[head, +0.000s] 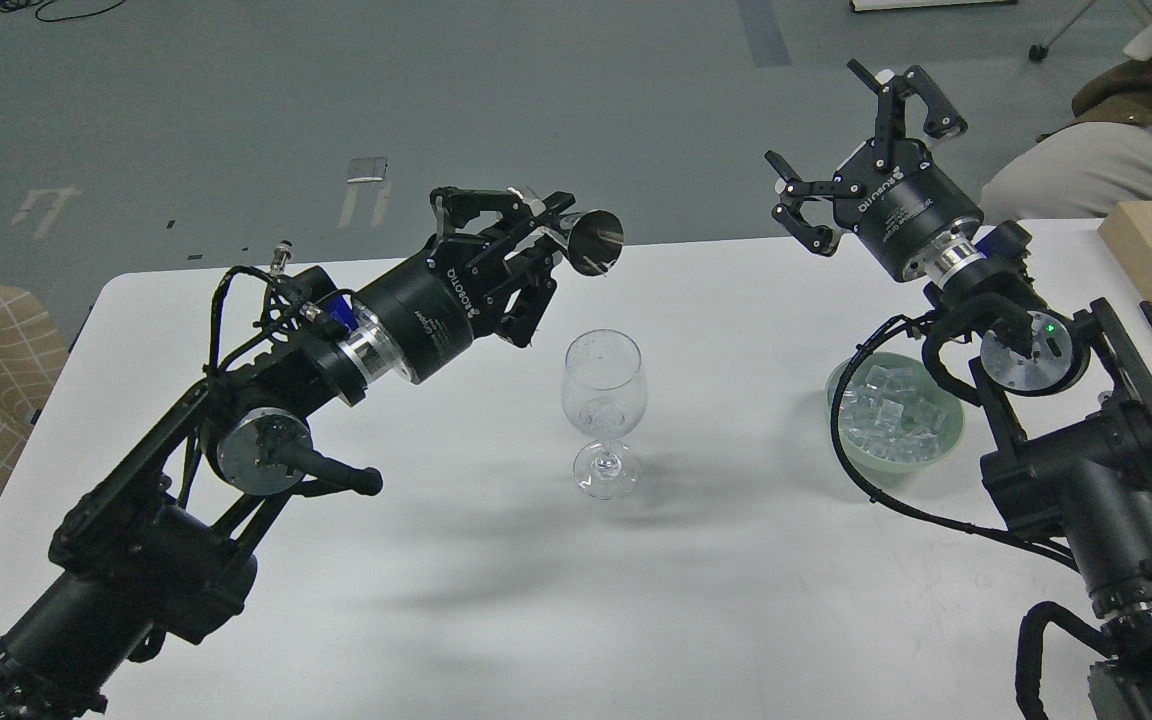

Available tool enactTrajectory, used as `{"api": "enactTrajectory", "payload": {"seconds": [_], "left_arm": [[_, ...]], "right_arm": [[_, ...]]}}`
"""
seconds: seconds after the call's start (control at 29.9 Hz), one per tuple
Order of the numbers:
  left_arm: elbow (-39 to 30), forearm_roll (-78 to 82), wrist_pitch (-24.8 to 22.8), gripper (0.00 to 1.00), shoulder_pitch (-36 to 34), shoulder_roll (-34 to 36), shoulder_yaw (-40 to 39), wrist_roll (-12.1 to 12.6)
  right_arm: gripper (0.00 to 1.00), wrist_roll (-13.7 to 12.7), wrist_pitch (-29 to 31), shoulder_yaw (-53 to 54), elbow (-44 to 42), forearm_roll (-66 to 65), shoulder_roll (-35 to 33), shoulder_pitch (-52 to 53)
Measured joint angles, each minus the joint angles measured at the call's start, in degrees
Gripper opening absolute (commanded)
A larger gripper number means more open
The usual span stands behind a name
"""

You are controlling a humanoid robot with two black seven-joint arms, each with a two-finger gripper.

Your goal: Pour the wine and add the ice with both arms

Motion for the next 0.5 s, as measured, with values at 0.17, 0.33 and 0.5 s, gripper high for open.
{"api": "enactTrajectory", "payload": {"seconds": [0.17, 0.33, 0.5], "left_arm": [[-0.3, 0.5, 0.2, 0.07, 0.0, 0.3, -0.1, 0.0], [-0.3, 1.3, 0.3, 0.07, 0.1, 0.2, -0.1, 0.1], [-0.5, 2.3, 0.3, 0.07, 0.1, 0.1, -0.1, 0.1]], "right_arm": [[1.0, 0.0, 0.0, 0.0, 0.0, 0.0, 0.0, 0.0], [1.0, 0.0, 0.0, 0.0, -0.1, 0.0, 0.0, 0.0], [1.0, 0.0, 0.0, 0.0, -0.1, 0.0, 0.0, 0.0]]}}
